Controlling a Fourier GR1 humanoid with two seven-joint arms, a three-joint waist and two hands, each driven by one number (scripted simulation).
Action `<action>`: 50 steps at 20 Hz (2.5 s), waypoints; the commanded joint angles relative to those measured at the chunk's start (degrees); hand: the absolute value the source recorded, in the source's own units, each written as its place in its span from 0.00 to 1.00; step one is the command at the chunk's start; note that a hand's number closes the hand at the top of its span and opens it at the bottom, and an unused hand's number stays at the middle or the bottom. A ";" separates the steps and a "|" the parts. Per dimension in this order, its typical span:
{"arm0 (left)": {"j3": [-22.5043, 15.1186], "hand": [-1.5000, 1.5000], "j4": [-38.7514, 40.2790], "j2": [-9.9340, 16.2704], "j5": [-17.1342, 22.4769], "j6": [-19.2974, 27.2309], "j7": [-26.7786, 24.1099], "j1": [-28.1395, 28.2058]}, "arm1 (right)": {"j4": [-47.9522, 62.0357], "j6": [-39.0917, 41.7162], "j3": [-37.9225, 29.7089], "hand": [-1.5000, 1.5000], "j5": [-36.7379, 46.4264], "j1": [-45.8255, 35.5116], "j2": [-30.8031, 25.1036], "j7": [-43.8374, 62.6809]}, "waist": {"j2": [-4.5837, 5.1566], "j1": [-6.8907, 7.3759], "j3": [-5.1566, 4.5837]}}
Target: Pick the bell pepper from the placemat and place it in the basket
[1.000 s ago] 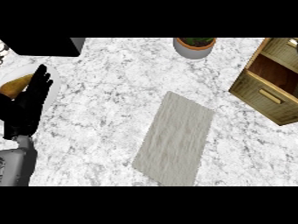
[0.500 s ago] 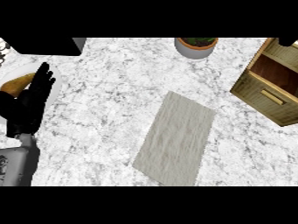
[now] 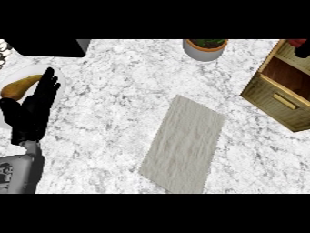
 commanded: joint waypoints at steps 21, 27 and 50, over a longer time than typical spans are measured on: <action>1.11 0.50 1.49 0.99 1.39 -1.40 0.30 -2.30 | 4.08 2.28 -0.24 1.00 1.75 3.29 0.61 -0.34 | 0.34 0.43 0.04; -0.33 0.50 2.62 -1.23 -0.75 0.92 -1.76 -1.29 | 4.95 6.87 -1.51 1.00 0.54 2.99 0.16 2.13 | 0.10 -0.08 0.01; 1.85 0.50 -1.02 1.53 1.76 -1.28 2.19 -0.06 | -4.70 -6.09 -21.65 0.00 -19.38 2.41 -4.18 3.15 | -0.68 -1.49 0.01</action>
